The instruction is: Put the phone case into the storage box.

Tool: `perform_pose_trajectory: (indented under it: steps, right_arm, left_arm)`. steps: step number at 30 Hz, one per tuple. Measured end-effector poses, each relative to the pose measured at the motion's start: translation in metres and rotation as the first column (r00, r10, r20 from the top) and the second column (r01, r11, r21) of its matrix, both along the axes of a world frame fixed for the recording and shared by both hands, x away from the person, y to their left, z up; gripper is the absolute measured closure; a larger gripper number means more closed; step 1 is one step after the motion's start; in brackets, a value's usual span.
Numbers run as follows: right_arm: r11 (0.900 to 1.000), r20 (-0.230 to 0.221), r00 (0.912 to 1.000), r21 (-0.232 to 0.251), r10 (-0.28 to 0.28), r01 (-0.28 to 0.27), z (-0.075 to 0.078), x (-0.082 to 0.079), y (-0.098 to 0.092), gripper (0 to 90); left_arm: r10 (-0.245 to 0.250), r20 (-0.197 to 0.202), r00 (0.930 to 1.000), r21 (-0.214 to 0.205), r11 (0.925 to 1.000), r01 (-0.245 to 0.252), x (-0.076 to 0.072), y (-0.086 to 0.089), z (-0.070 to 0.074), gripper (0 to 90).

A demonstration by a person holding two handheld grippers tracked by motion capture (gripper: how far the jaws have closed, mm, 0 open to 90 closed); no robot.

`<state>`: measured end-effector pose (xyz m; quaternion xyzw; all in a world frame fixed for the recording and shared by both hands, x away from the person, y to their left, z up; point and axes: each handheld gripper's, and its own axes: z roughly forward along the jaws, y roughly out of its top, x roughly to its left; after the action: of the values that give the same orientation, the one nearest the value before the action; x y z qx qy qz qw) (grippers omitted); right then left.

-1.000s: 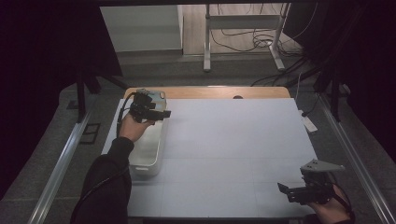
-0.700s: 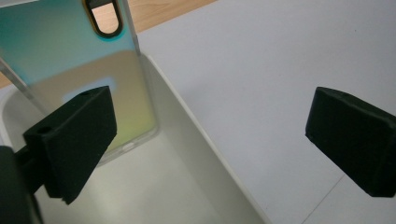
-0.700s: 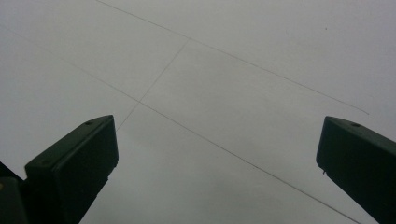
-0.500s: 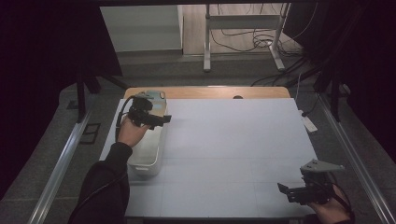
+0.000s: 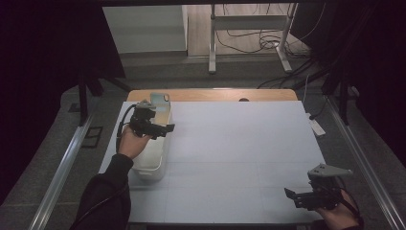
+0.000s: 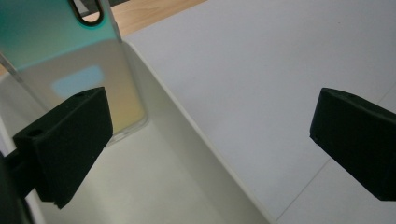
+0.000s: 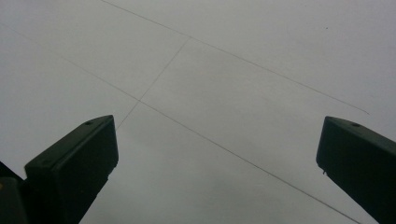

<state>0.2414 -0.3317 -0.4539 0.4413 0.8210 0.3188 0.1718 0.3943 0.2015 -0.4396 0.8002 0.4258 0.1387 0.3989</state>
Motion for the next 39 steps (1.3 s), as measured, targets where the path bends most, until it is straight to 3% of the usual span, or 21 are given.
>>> perform_pose_trajectory:
  steps: [5,20,39]
  right_arm:
    - [1.0000,0.000,1.0000,0.000,0.000,0.000,0.000,0.000,0.000,0.0]
    - [1.0000,0.007,1.0000,-0.001,0.002,-0.002,0.000,-0.001,0.000,0.0]
    - [1.0000,0.007,0.9999,-0.003,0.007,-0.007,0.001,-0.002,0.001,0.0]
  left_arm:
    - [-0.010,-0.002,0.9999,-0.003,0.9999,0.010,-0.007,-0.002,-0.002,0.4]
    - [-0.039,0.005,0.9992,-0.064,0.9972,0.039,-0.024,-0.004,-0.003,0.4]
    - [-0.041,0.023,0.9989,-0.066,0.9969,0.043,-0.044,-0.002,-0.001,0.7]
